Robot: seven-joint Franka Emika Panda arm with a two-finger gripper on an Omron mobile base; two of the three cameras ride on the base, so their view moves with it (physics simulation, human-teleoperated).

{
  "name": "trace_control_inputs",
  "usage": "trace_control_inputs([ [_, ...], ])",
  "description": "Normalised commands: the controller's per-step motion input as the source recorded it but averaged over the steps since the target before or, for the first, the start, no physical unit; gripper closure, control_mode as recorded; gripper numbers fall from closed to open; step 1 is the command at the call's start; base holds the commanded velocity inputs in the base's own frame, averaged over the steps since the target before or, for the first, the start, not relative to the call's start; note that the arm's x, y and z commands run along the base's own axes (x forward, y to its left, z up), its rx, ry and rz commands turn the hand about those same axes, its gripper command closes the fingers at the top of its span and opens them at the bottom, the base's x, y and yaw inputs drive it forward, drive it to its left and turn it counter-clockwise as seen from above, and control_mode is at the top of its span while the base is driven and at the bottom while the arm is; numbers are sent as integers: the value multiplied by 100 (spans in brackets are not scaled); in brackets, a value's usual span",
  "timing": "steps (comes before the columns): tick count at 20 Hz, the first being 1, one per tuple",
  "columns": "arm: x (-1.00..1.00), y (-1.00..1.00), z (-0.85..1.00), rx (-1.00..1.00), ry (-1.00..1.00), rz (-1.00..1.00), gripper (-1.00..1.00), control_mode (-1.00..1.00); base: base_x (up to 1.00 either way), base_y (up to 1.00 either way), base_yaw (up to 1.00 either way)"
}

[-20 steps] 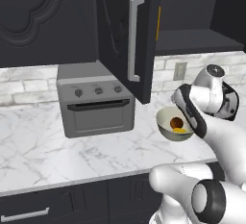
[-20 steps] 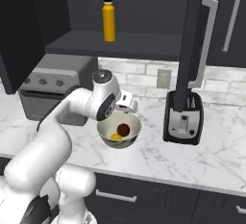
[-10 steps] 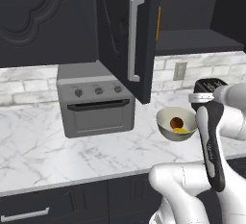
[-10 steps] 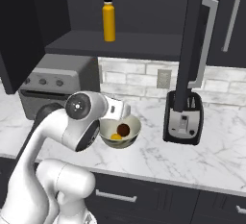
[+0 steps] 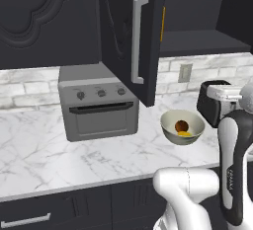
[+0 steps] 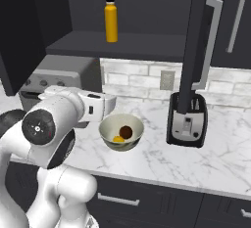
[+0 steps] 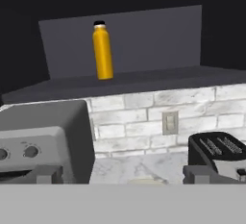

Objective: Open the cabinet. Pick the orange and mango from the cabinet and place them into the bowl. Then close the cabinet.

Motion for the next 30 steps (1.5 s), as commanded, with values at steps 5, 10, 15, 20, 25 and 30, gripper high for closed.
trace_control_inputs([
  [5,-53,35,31,-2,-12,0,-100,-100,0,0,0],
  [10,-38,45,0,0,-8,0,-100,-100,0,0,0],
  [15,-40,63,0,0,-3,-4,-100,-100,0,0,0],
  [20,-26,73,0,0,-4,-8,-100,-100,0,0,0],
  [25,-28,67,0,0,-6,-12,-100,-100,0,0,0],
  [30,-21,70,1,0,-9,-14,-100,-100,0,0,0],
])
